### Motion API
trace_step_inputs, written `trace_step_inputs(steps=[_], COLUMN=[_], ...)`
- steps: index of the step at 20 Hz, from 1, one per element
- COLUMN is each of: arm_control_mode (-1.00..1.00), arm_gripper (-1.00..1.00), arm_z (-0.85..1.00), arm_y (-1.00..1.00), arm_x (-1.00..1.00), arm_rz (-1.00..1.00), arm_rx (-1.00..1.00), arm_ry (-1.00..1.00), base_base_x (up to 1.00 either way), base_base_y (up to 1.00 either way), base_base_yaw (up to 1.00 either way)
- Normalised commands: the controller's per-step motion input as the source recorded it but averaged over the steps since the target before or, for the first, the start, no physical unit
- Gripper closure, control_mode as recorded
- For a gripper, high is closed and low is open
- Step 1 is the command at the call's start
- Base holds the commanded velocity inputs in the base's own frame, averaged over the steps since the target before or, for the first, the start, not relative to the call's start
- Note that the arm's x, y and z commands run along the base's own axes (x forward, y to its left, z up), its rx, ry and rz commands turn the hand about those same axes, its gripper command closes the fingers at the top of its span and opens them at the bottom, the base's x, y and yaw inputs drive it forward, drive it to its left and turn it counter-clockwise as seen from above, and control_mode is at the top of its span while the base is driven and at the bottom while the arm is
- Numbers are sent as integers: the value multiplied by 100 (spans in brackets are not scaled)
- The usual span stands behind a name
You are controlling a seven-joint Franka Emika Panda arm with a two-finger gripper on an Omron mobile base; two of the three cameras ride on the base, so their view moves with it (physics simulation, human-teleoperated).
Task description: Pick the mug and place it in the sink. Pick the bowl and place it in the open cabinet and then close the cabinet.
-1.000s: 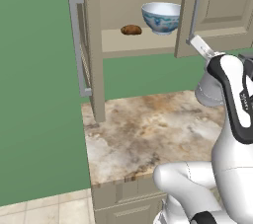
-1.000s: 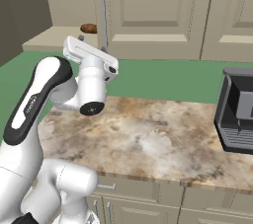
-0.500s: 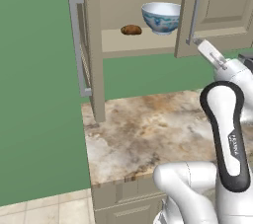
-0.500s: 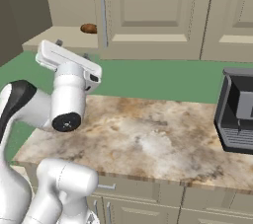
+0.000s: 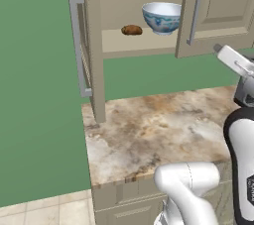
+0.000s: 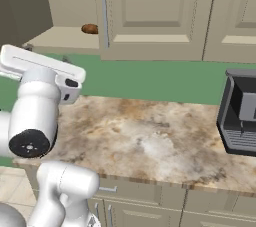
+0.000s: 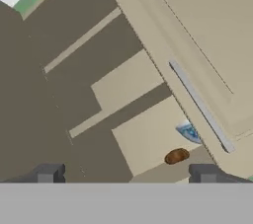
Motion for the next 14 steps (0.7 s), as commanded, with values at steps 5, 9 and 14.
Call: trace_step_inputs(steps=[5,9,14], arm_control_mode=[-100,-100,-100], arm_gripper=[-100,-100,-100], arm_z=[-20,-30,-11], arm_y=[17,27,34], arm_x=[-100,-100,-92], arm_rz=[-39,-58,-53], arm_rx=[-4,-6,-16], arm_ry=[19,13,0], base_base_x=[0,0,0], base_base_y=[0,0,0], base_base_yaw=[0,0,0])
